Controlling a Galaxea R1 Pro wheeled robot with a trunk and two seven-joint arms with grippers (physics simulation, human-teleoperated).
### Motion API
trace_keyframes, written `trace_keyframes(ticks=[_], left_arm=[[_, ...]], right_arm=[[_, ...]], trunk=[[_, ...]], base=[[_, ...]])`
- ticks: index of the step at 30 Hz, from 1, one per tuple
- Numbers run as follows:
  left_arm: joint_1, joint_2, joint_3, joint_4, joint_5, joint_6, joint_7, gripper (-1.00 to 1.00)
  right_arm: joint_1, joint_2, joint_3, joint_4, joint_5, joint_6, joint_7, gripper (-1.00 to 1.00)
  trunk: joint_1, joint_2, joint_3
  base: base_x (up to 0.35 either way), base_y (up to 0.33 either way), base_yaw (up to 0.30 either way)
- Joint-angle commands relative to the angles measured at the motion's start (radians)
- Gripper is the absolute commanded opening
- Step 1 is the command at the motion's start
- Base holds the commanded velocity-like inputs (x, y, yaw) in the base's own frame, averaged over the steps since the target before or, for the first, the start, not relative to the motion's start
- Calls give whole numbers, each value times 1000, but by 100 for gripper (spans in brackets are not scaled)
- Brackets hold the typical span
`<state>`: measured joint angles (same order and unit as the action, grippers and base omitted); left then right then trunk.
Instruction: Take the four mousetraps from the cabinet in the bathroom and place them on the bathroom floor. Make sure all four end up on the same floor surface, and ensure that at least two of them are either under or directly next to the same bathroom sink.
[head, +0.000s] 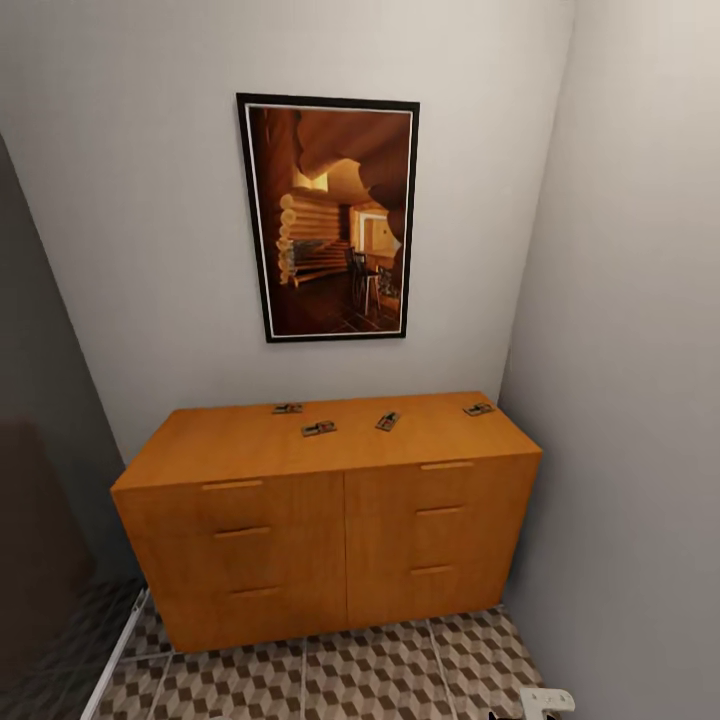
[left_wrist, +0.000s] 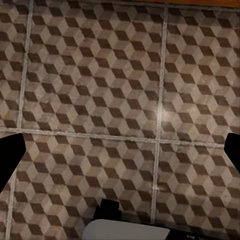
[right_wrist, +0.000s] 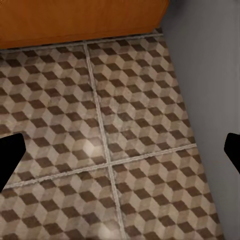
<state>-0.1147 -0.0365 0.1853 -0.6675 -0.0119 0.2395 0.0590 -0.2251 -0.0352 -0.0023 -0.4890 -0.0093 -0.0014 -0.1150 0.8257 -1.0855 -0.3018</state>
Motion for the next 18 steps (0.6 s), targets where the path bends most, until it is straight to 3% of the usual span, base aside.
trace_keyframes(ticks=[1,18], left_arm=[[0,-1,4,-2,-1,6,0,100],[0,0,5,-2,-2,6,1,100]], right_arm=[[0,0,0,0,-1,0,-2,100],[0,0,0,0,0,0,-2,100]], trunk=[[-4,6,2],[-69,125,55]], base=[[0,0,0],[0,0,0]])
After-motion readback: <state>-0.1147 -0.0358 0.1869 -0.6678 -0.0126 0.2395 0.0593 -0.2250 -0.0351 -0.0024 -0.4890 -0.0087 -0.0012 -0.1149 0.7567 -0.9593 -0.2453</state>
